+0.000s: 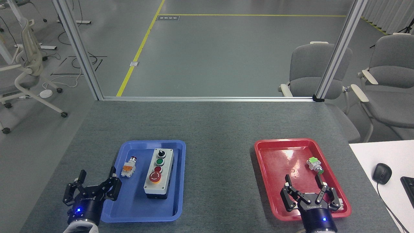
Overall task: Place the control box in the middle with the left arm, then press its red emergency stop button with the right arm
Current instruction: 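Move the left gripper toward the grey control box in the blue tray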
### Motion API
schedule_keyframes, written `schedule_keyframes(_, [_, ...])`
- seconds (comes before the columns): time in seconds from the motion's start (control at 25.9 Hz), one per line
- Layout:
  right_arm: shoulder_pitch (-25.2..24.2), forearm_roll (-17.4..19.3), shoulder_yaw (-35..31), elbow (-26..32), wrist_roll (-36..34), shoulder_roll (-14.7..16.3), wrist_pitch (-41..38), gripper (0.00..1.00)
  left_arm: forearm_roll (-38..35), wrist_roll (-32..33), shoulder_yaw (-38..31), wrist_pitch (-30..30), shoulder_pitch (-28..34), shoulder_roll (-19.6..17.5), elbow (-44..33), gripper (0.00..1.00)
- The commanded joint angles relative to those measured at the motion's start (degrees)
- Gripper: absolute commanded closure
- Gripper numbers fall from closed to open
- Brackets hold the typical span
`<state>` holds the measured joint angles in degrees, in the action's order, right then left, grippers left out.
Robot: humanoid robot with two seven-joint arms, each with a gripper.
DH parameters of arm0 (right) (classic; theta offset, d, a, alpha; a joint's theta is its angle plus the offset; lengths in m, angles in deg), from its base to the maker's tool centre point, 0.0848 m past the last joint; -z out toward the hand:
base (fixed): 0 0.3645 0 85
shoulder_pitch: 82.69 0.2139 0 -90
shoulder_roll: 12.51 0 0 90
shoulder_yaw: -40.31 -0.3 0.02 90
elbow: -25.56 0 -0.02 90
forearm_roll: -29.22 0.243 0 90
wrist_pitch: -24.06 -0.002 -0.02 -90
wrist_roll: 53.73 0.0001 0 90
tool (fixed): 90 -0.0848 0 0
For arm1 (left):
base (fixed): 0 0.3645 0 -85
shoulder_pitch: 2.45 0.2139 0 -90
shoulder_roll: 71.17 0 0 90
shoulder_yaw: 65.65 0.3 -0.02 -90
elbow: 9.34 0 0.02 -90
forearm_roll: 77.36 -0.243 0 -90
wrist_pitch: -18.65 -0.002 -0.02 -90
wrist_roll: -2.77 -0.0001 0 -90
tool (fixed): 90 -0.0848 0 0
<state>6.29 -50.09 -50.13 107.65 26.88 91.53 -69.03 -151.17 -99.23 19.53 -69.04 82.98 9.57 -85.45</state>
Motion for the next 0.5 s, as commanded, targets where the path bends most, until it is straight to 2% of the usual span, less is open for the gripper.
schedule_keyframes(0.0, [-0.3, -0.67, 0.09, 0.0, 0.15, 0.1, -0.16, 0.01, 0.07, -0.3, -0.01, 0.16, 0.08, 0.03, 0.17, 0.01])
schedule_keyframes(0.12, [-0.39, -0.84, 0.09, 0.0, 0.16, -0.34, -0.16, 0.01, 0.25, -2.15, -0.1, 0.07, -0.01, 0.03, 0.17, 0.01])
schedule_keyframes(0.46, [-0.48, -0.49, 0.0, 0.0, 0.33, -0.6, -0.16, 0.02, 0.43, -2.06, 0.08, 0.51, 0.78, -0.23, -3.08, 0.01])
